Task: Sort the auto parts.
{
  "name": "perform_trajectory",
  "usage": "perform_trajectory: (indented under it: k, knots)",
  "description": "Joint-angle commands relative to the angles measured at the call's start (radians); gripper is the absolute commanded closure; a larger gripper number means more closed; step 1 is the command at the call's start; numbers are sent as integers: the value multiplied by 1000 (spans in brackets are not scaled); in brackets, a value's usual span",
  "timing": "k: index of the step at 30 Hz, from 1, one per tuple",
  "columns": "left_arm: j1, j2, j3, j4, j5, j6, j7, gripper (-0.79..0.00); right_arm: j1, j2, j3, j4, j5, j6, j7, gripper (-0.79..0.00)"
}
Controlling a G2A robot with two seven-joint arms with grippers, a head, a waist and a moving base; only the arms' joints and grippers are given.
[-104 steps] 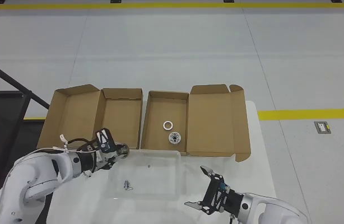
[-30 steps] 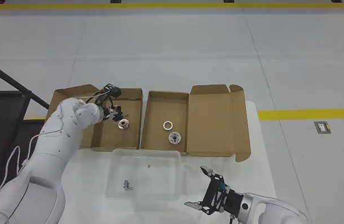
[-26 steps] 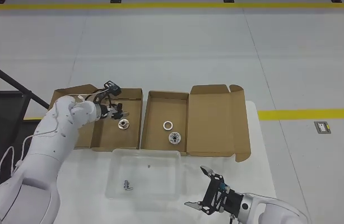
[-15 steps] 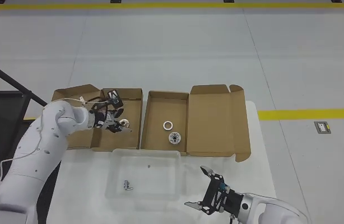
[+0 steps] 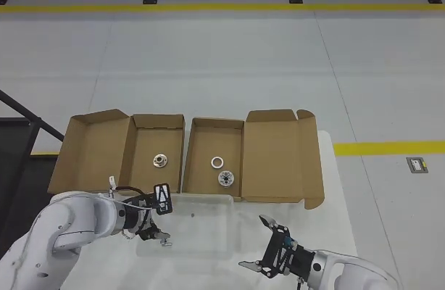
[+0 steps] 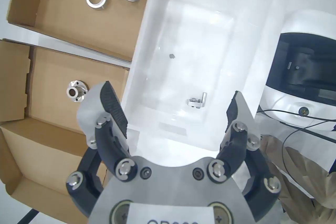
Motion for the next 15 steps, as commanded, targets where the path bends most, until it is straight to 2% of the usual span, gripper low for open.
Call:
perform_trajectory:
  k: [1, 9, 11, 15]
  knots:
    - [-3, -1, 1, 3, -1, -1, 1, -785, 0, 0, 0, 0, 0, 0, 0, -785]
    - [-3, -1, -2, 5, 7, 12, 3, -785, 0, 0, 0, 0, 0, 0, 0, -785]
    - [13, -2, 13, -19, 70, 40, 11, -785, 0, 0, 0, 0, 0, 0, 0, -785]
    - [33, -2, 73, -73, 232, 20, -20, -785, 0, 0, 0, 0, 0, 0, 0, -785]
